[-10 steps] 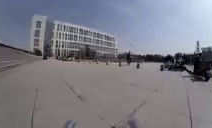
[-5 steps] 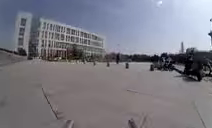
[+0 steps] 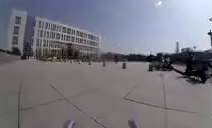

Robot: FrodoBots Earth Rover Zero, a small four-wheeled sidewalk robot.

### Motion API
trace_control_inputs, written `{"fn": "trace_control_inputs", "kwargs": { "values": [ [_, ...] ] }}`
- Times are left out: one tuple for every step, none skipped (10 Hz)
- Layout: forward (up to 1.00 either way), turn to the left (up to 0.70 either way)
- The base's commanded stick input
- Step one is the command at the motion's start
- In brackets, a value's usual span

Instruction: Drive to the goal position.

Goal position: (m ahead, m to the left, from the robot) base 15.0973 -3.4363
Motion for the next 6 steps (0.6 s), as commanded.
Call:
{"fn": "trace_control_inputs", "kwargs": {
  "values": [
    [1.00, 0.00],
    [1.00, 0.00],
    [1.00, -0.27],
    [1.00, -0.27],
    [1.00, -0.27],
    [1.00, -0.27]
  ]
}}
